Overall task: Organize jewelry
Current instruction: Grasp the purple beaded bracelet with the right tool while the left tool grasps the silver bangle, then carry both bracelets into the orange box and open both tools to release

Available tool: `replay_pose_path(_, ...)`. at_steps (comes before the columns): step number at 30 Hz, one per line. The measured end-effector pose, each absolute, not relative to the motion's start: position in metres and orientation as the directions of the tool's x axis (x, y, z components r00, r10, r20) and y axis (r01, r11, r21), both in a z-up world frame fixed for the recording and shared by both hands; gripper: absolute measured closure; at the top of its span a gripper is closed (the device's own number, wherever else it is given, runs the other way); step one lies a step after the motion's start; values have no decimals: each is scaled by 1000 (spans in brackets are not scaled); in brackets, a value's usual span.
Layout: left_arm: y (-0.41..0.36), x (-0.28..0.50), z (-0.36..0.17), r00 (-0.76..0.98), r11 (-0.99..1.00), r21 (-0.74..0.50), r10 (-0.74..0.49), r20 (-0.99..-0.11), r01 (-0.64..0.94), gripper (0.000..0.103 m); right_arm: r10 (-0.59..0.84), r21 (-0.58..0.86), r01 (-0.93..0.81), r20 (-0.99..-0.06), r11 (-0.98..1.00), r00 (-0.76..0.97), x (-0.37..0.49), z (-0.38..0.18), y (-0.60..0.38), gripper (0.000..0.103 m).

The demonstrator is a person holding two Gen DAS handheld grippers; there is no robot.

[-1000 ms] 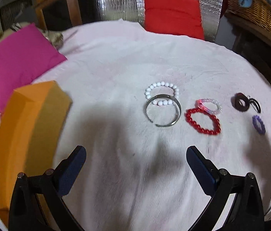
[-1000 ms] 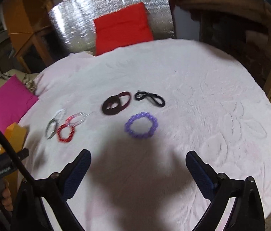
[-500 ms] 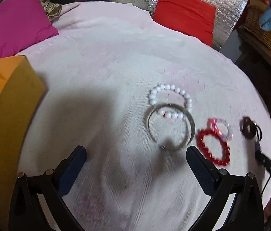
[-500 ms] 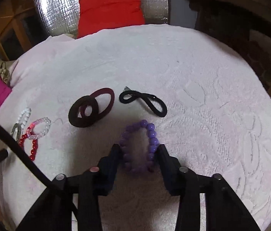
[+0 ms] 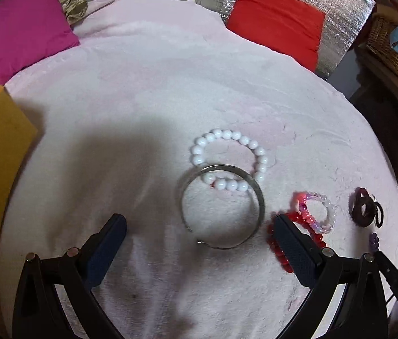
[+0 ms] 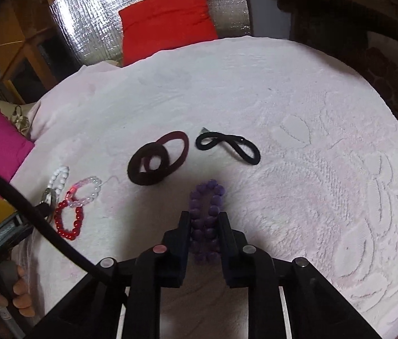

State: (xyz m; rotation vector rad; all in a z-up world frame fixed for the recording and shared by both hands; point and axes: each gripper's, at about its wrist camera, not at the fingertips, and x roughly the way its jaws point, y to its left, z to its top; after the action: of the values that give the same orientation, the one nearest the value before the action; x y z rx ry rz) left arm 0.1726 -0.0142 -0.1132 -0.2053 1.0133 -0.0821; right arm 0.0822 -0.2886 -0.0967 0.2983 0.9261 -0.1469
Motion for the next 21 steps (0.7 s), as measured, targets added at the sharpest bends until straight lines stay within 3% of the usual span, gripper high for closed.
replay_pose_path(3, -19, 174, -115, 530, 980, -199, -157, -833, -24, 0, 11, 204, 253, -798, 946, 603, 80, -94, -288, 92)
replay_pose_path(9, -20, 180, -118, 546, 981, -193, -159, -823, -6, 0, 48, 254, 252, -787, 934, 615, 75, -91, -294, 92)
replay_pose_path(11, -19, 182, -117, 558, 983, -184, -150, -816, -5, 10, 63, 267, 251, -790, 930, 610, 76, -92, -296, 92)
replay_pose_path(13, -19, 183, -117, 571, 989, -147, -117, -813, -7, 31, 72, 278, 249, -787, 928, 612, 76, -91, -297, 92)
replay_pose_path(15, -18, 181, -117, 578, 990, -144, -117, -808, -1, 42, 96, 307, 243, -780, 920, 619, 74, -90, -302, 92)
replay_pose_path(17, -17, 181, -116, 578, 988, -154, -132, -806, 10, 42, 119, 335, 238, -769, 912, 629, 73, -89, -307, 91)
replay_pose_path(20, -16, 178, -116, 576, 987, -158, -143, -805, 24, 43, 132, 355, 244, -767, 902, 628, 73, -90, -310, 62)
replay_pose_path(21, -15, 177, -115, 576, 987, -160, -146, -804, 28, 43, 135, 361, 247, -766, 899, 629, 74, -91, -310, 45)
